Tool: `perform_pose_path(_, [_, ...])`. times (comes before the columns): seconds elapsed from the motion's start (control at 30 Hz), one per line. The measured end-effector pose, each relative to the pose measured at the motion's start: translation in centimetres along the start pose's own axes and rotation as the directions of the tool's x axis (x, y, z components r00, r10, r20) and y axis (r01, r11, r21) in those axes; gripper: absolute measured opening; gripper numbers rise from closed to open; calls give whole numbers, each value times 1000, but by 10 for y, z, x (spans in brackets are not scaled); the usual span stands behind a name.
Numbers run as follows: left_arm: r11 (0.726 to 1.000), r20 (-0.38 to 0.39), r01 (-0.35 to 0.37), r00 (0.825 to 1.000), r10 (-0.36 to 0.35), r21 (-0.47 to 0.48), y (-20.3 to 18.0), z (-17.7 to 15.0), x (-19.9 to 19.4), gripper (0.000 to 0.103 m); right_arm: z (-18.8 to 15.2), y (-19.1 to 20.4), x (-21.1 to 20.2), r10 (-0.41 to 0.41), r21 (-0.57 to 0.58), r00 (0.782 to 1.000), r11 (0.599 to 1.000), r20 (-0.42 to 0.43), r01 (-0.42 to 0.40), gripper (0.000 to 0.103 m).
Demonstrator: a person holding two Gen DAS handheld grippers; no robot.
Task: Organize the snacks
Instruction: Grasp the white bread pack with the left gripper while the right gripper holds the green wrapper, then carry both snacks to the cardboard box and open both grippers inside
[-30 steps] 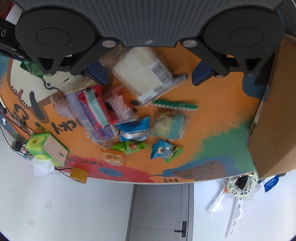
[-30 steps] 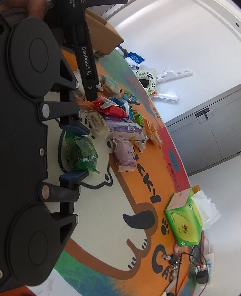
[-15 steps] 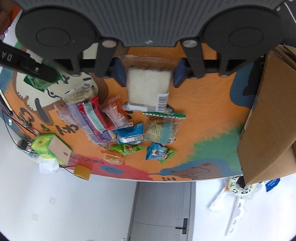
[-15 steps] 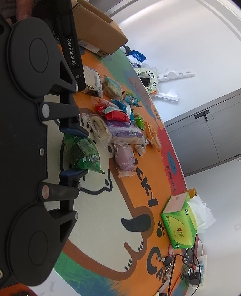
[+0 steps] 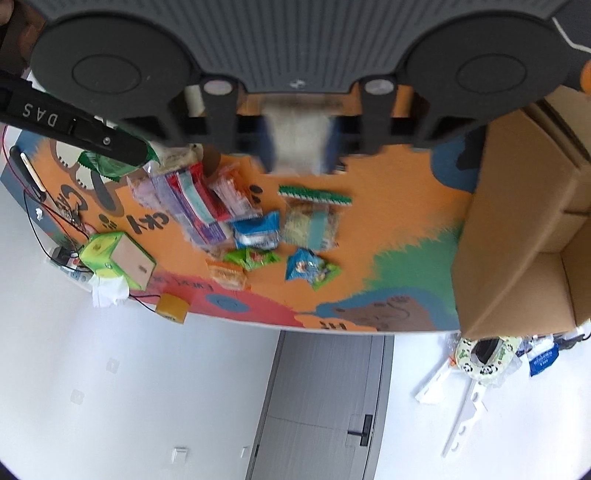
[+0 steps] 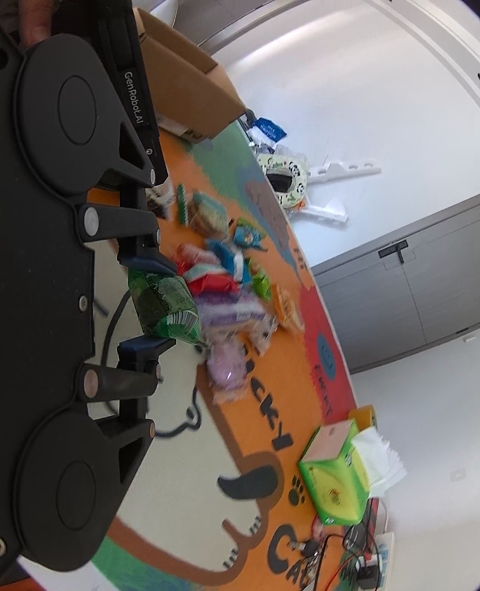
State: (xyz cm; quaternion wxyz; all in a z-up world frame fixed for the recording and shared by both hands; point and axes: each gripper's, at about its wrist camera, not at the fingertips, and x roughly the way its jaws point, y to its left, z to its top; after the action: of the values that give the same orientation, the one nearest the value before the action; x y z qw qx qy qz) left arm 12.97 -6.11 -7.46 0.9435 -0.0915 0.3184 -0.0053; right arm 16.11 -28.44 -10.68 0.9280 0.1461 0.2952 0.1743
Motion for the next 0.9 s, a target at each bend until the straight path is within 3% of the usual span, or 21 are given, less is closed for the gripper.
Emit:
perform_pose_path(0.1, [1000, -14, -14, 1000, 13, -23, 7, 4, 0, 10, 1, 9, 3, 13, -13, 1000, 1000, 2, -13, 36])
perform_pose_path(0.2, [999, -33, -37, 999, 35, -36, 10, 4, 2, 16, -1, 11, 6, 16, -14, 1000, 1000, -5, -16, 36])
perform_pose_path(0.23, [999, -25, -28, 999, 27, -23, 9, 3, 1, 24, -2, 11, 7, 14, -15, 1000, 1000, -10, -14, 36])
perform_pose_path(0.33, [999, -8, -42, 999, 42, 33, 2, -1, 1, 66, -6, 9, 10, 0, -6, 1000, 1000, -29, 0, 36])
perform_pose_path(0.37, [998, -5, -56, 998, 56, 38, 0, -2, 2, 72, -8, 8, 10, -4, -3, 999, 1000, -35, 3, 36])
perform_pose_path(0.47, [999, -15, -33, 999, 33, 37, -3, -4, 6, 72, -12, 5, 9, -12, 0, 999, 1000, -44, 12, 36])
perform_pose_path(0.7, [997, -87, -59, 994, 63, 49, -3, -20, 26, 71, -21, 1, 13, -39, 5, 997, 999, -67, 39, 36])
perform_pose_path(0.8, [992, -60, -82, 994, 88, 95, -5, -24, 27, 62, -21, 1, 14, -38, 4, 997, 999, -65, 39, 36])
perform_pose_path(0.83, [993, -54, -83, 995, 88, 89, -4, -24, 25, 48, -22, 2, 14, -37, 3, 997, 999, -66, 38, 36])
perform_pose_path(0.9, [995, -55, -77, 995, 80, 63, -1, -22, 24, 46, -22, 4, 14, -35, 2, 997, 999, -68, 35, 36])
